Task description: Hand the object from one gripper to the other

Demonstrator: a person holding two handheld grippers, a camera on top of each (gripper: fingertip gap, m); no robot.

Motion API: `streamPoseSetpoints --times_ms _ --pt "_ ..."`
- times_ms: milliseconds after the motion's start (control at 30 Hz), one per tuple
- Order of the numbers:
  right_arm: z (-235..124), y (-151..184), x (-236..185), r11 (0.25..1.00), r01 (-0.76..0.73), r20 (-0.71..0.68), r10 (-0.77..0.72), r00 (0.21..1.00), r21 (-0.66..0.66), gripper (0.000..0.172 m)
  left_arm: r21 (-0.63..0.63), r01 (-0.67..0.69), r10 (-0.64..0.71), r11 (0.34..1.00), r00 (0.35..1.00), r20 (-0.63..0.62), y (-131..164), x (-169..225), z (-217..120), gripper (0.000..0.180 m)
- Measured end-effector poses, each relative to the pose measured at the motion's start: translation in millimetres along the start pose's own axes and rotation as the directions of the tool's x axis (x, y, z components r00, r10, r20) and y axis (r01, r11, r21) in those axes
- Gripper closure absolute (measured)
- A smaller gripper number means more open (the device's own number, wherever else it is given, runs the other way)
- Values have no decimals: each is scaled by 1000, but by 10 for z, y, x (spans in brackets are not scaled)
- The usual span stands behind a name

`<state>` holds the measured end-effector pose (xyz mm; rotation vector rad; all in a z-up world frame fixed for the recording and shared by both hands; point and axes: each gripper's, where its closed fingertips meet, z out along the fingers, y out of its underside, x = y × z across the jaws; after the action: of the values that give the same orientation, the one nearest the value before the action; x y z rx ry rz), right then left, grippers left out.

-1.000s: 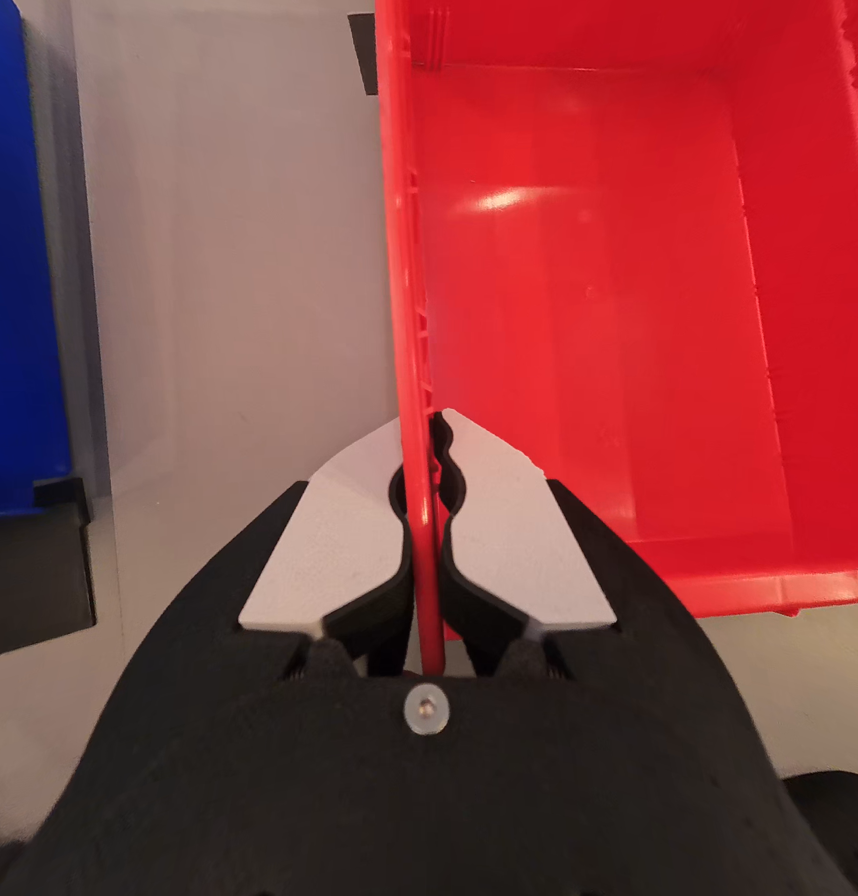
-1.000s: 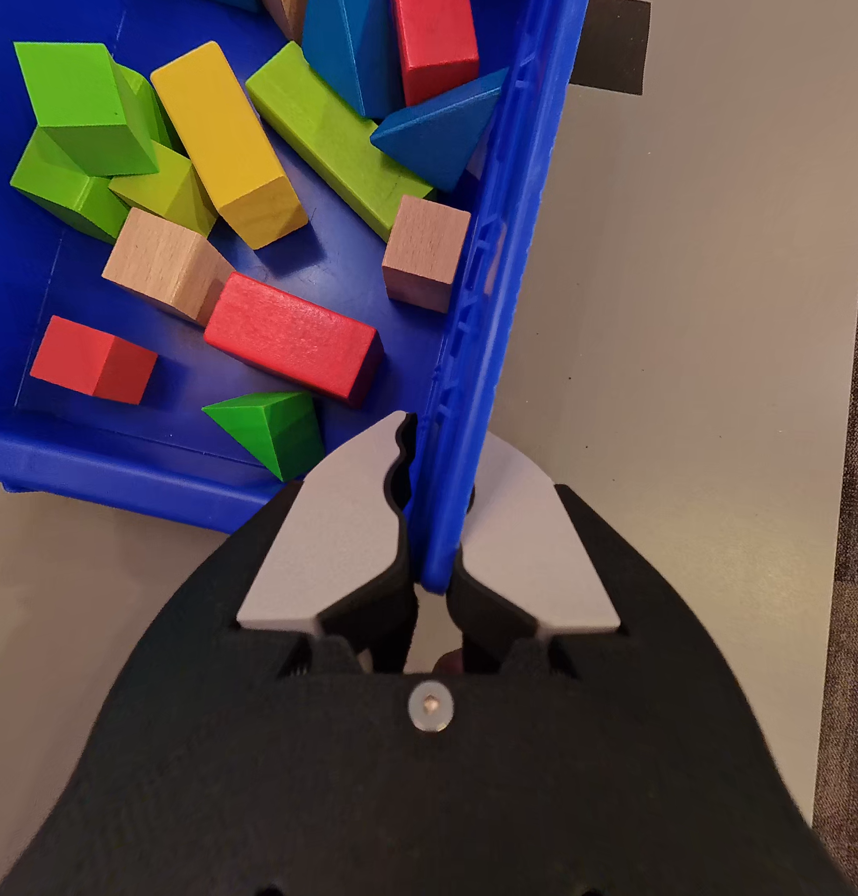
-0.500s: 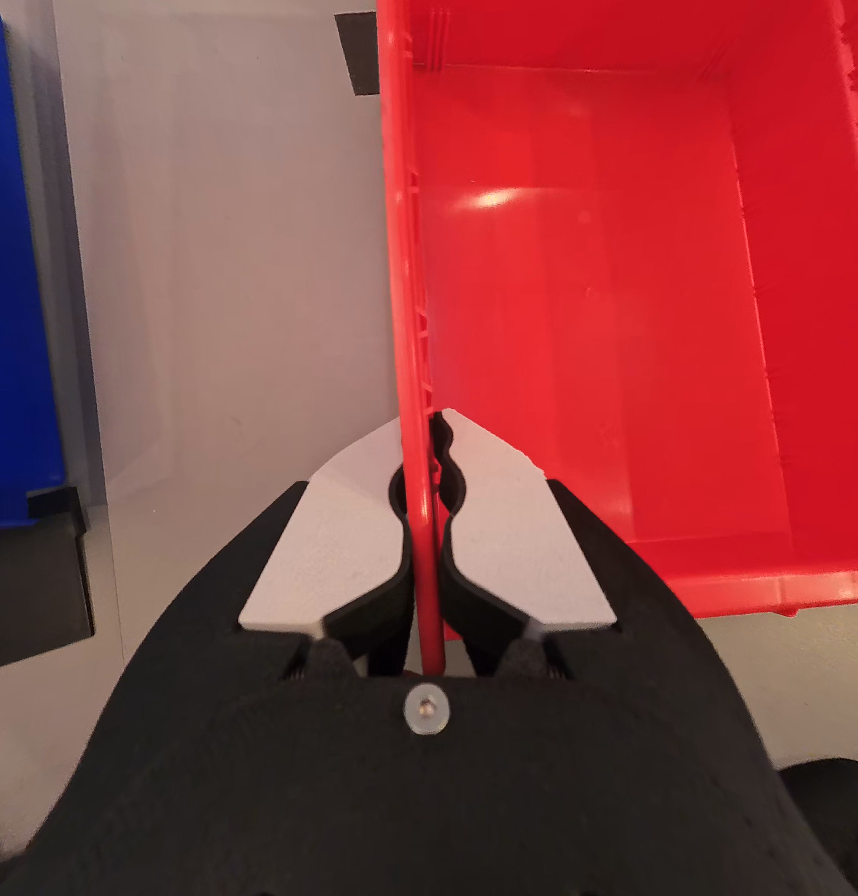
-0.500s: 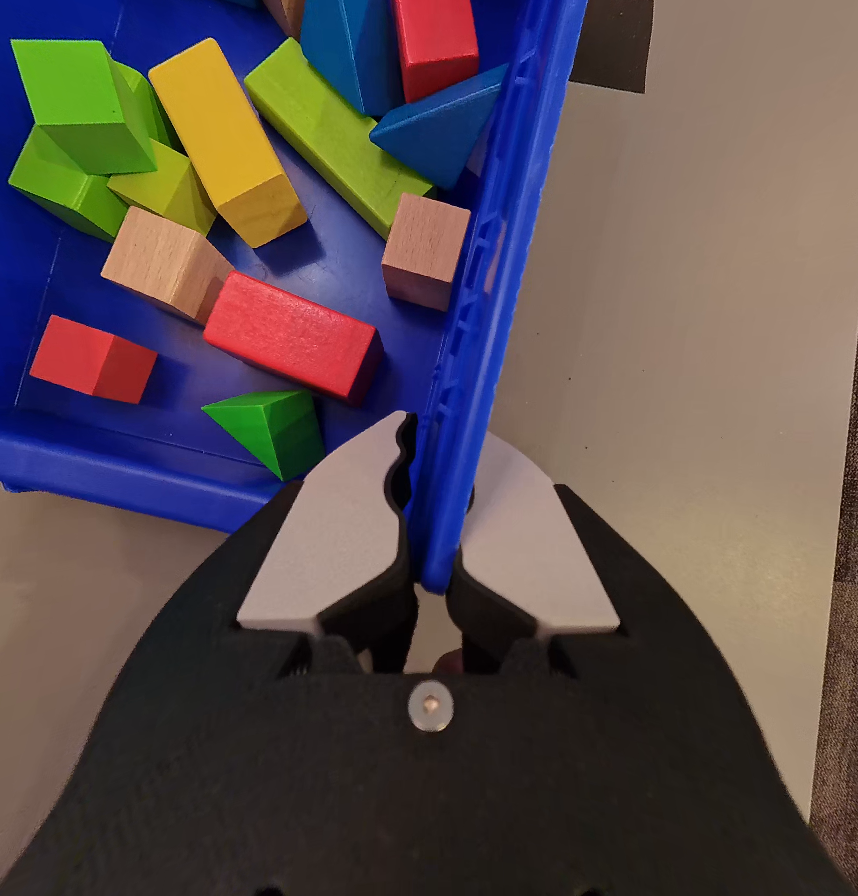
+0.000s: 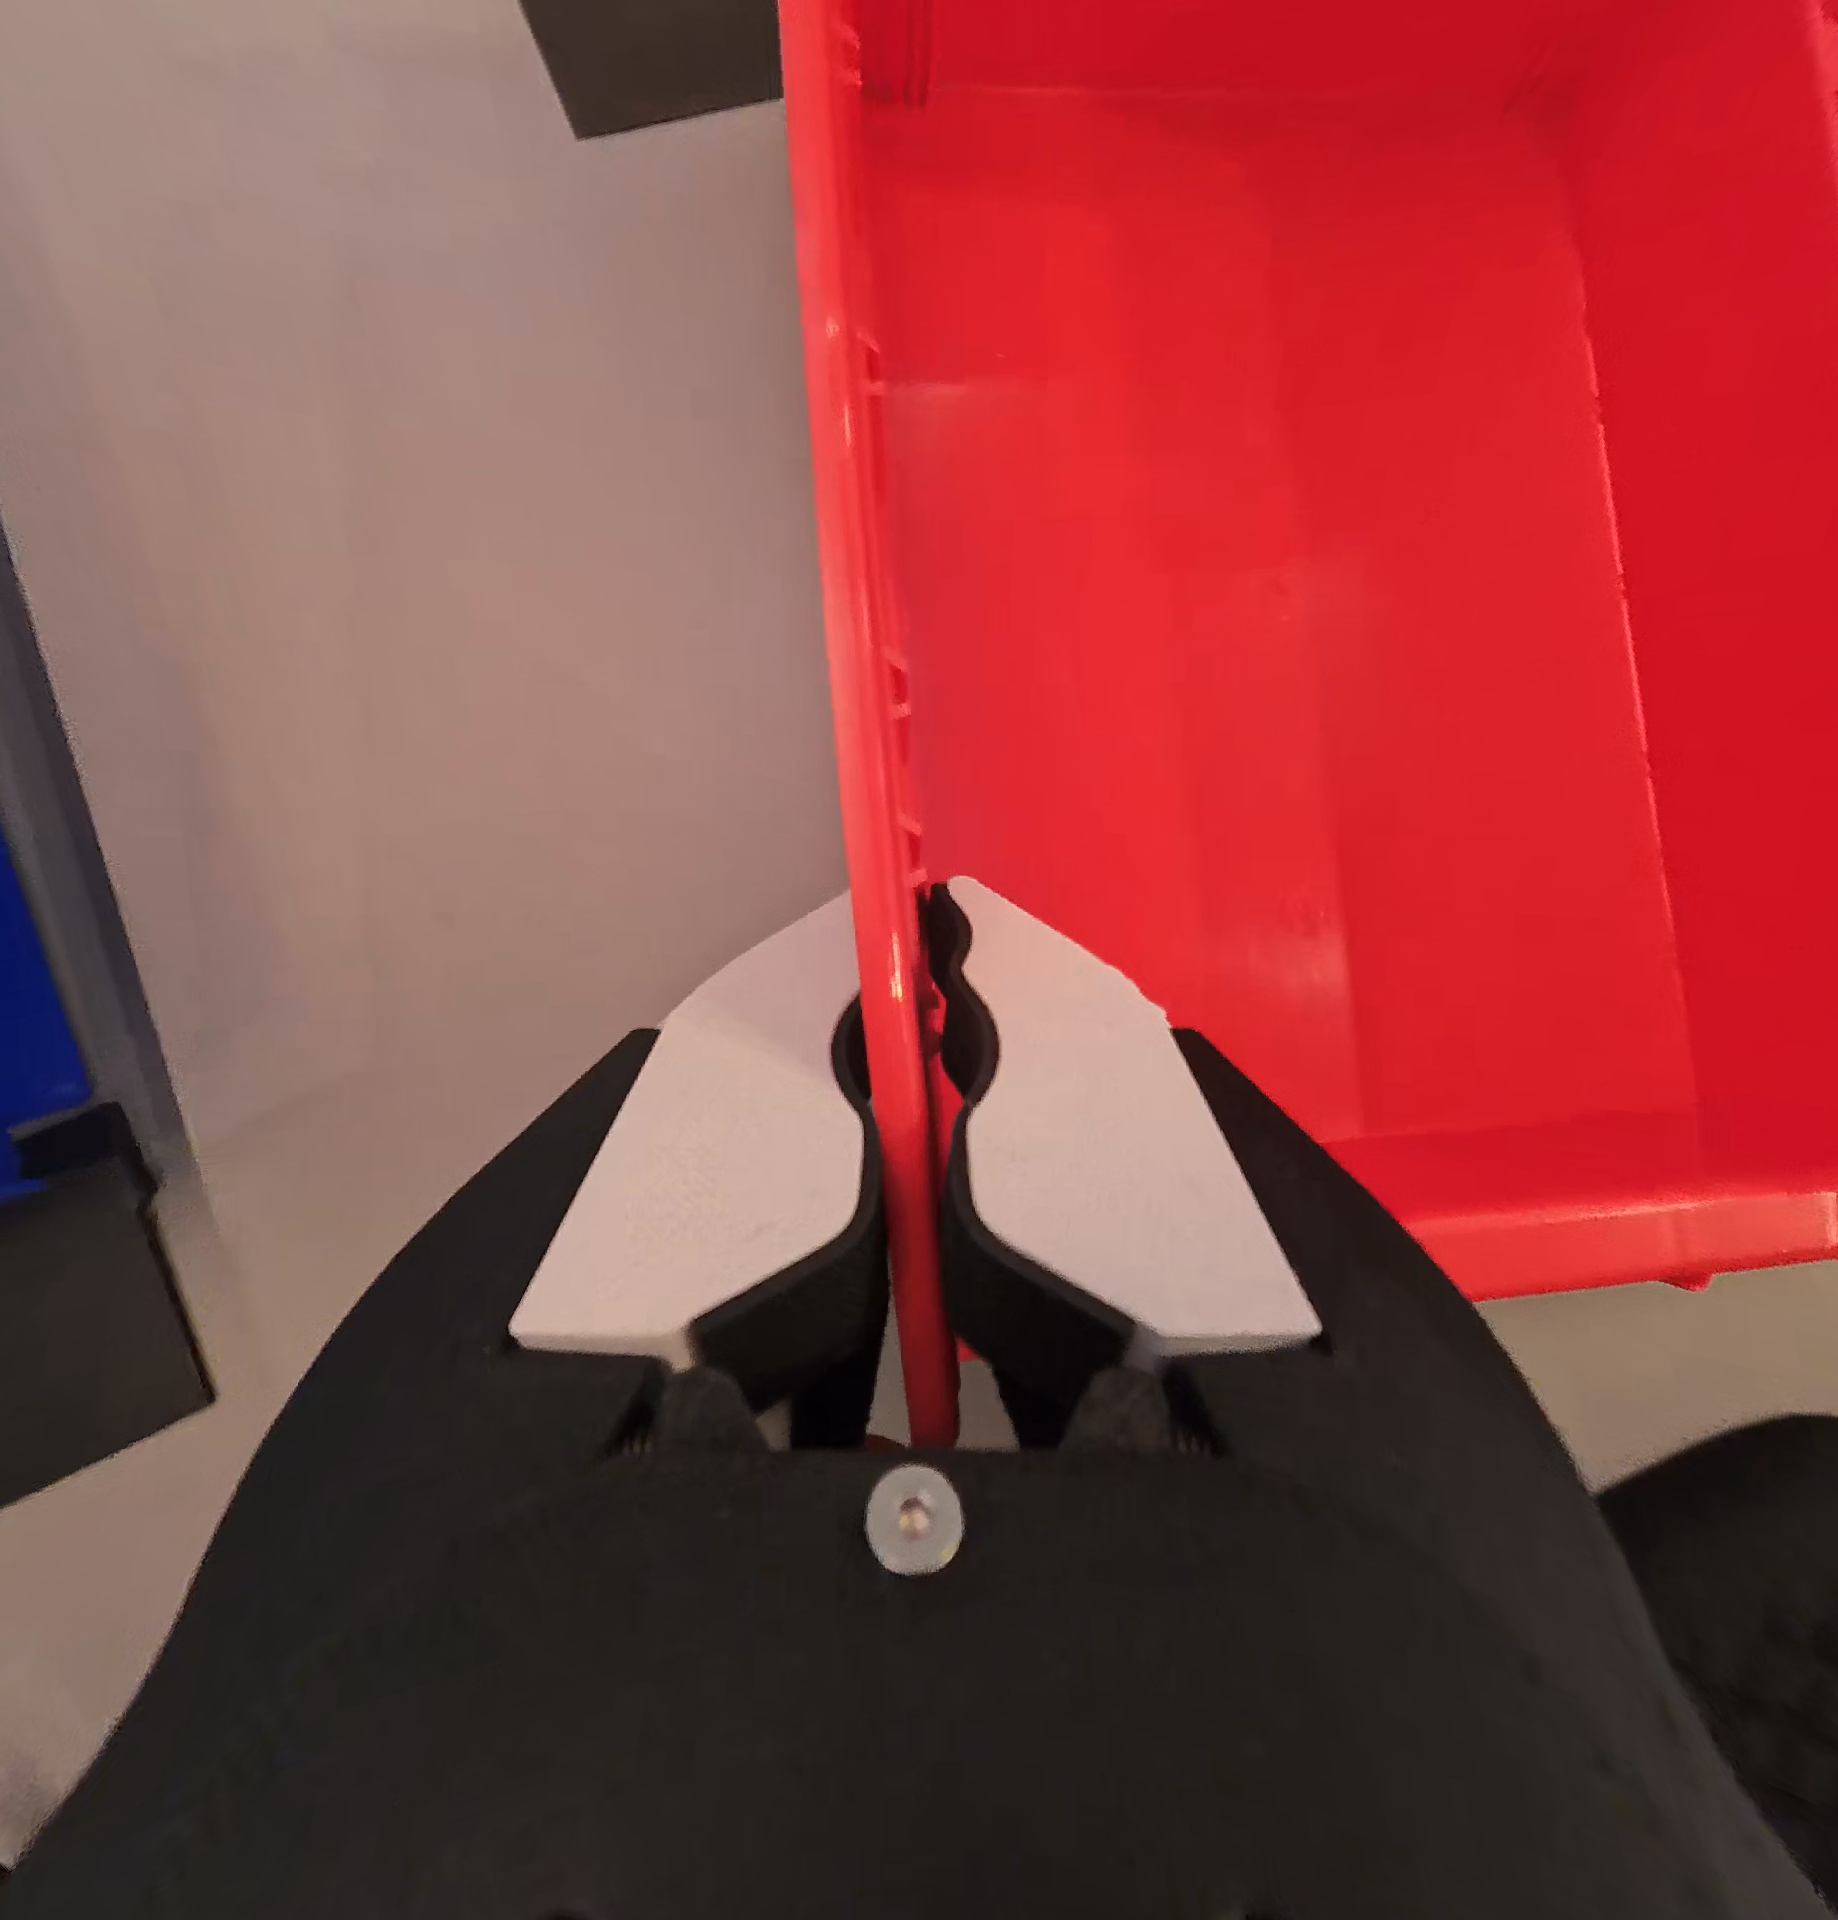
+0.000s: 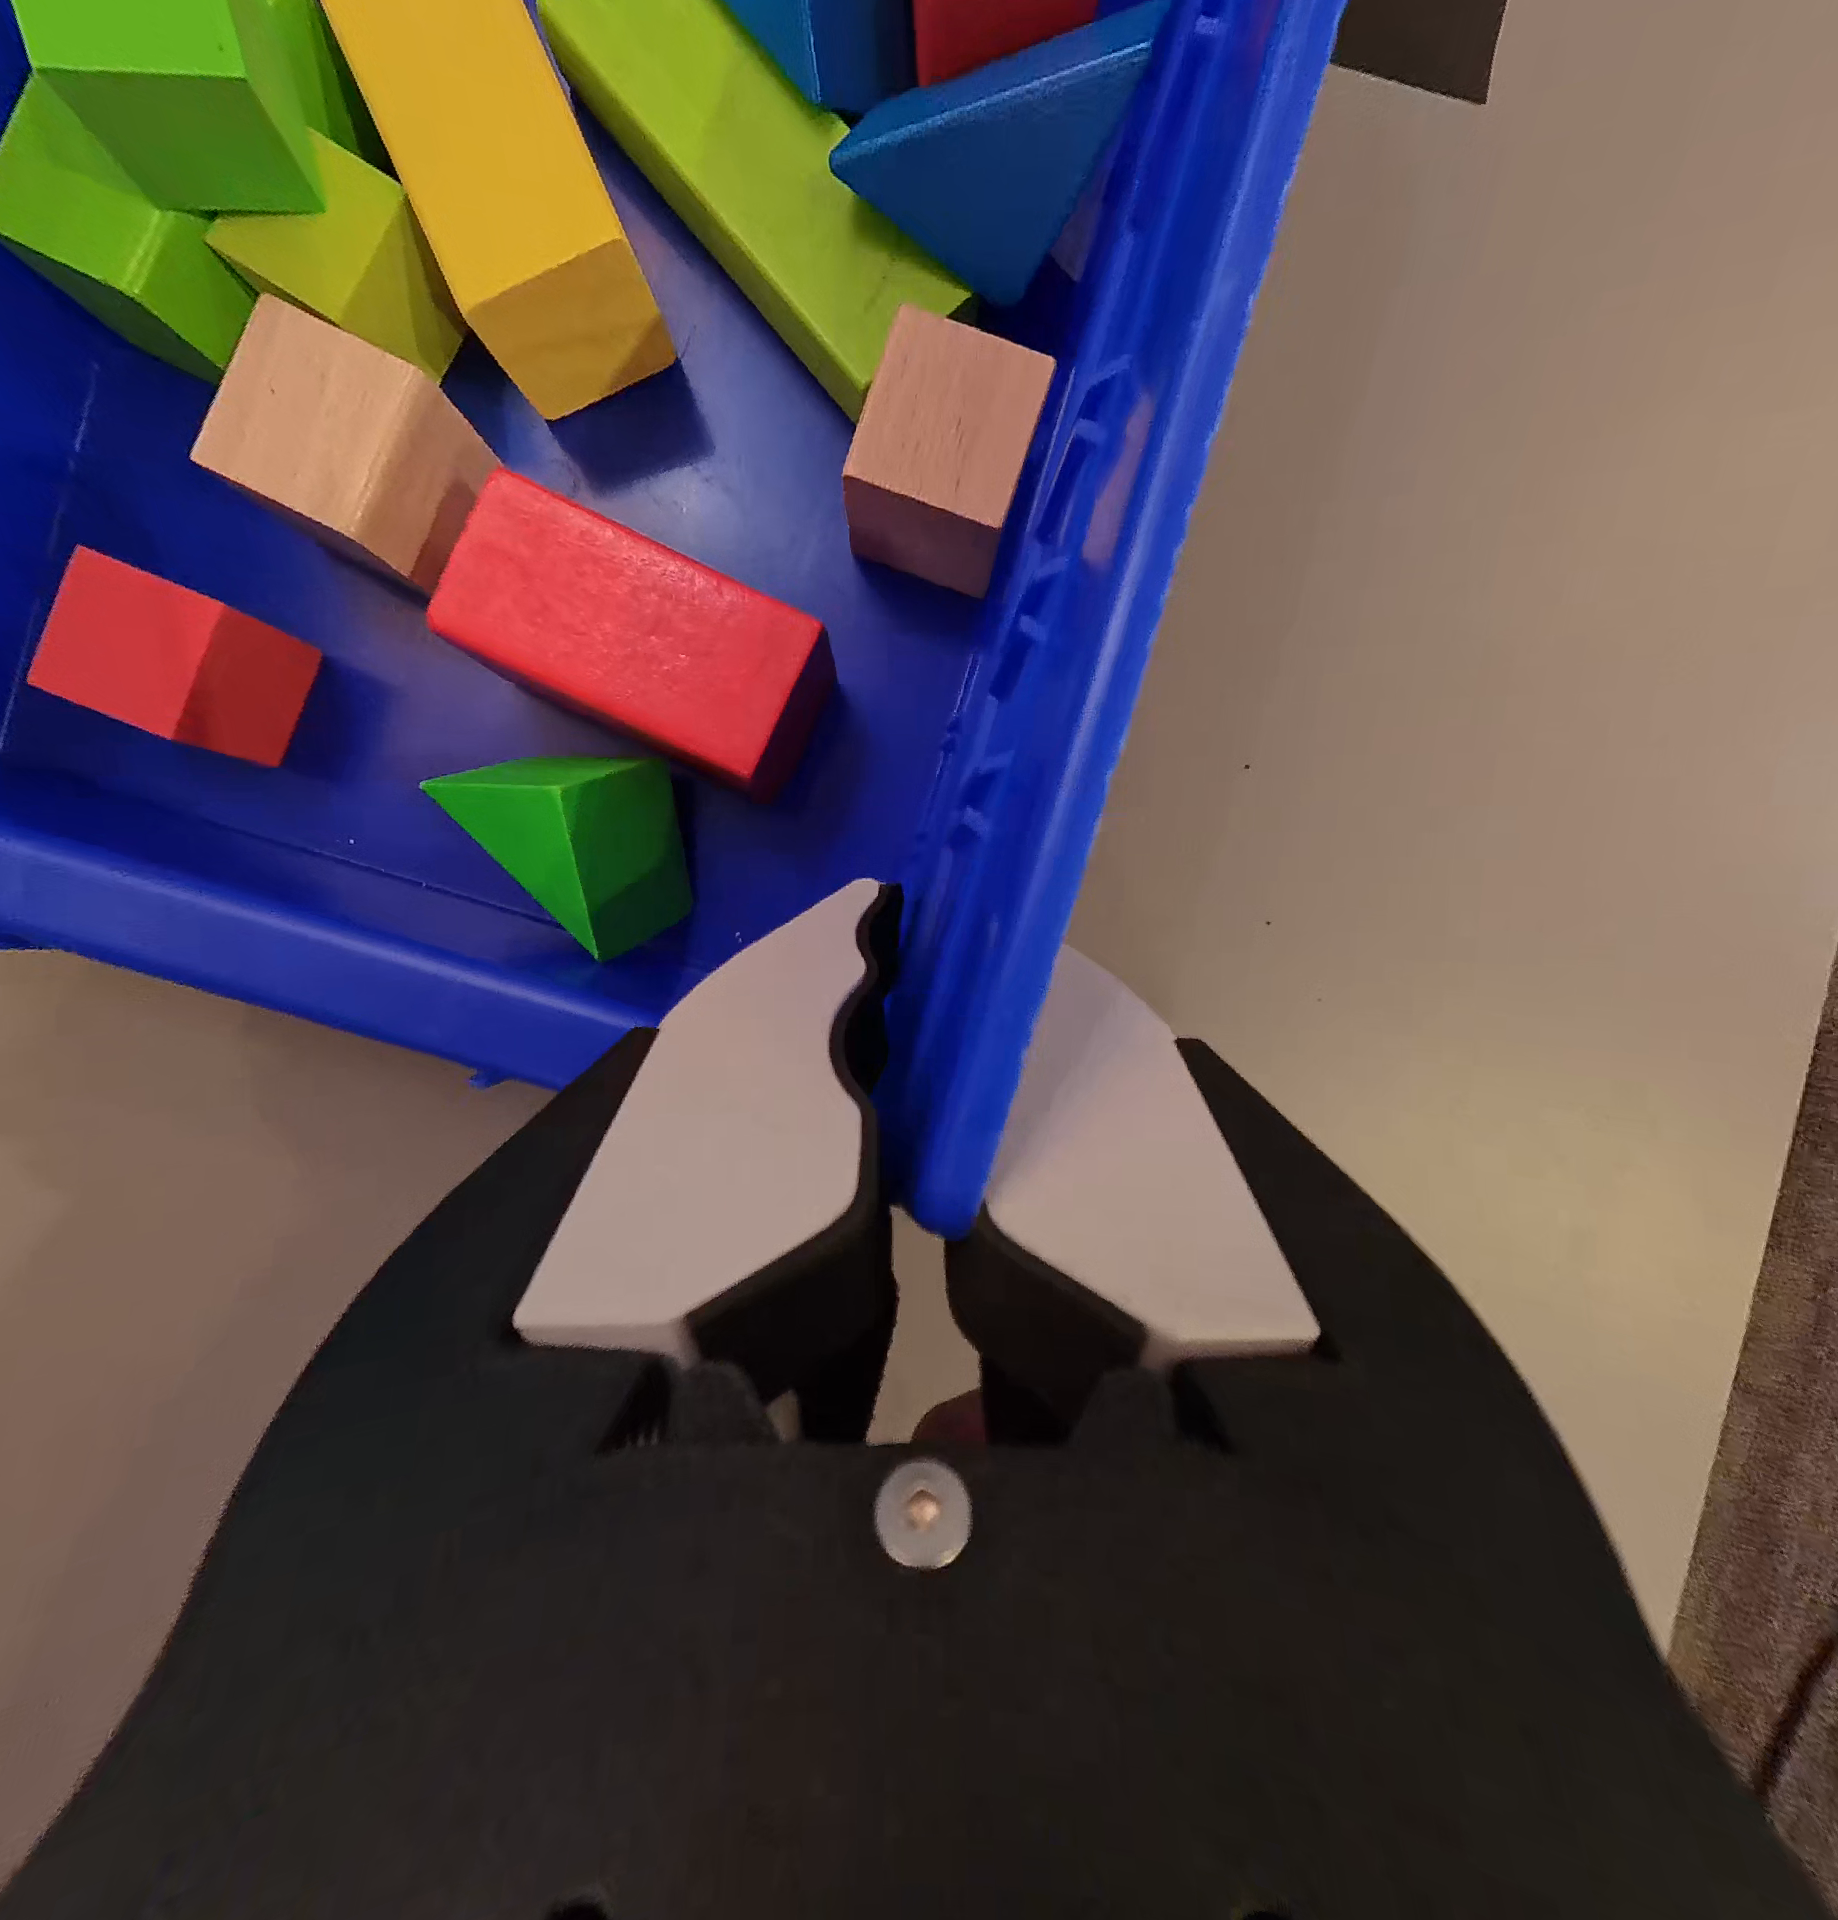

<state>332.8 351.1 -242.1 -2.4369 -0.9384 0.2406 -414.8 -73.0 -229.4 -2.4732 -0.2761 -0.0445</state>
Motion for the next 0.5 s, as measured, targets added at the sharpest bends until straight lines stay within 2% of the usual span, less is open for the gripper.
streamPoseSetpoints --times_ms 500 --pt "-276 465 6 1000 11 44 -10 999 -19 168 -41 -125 121 991 989 -88 204 535 -81 174"
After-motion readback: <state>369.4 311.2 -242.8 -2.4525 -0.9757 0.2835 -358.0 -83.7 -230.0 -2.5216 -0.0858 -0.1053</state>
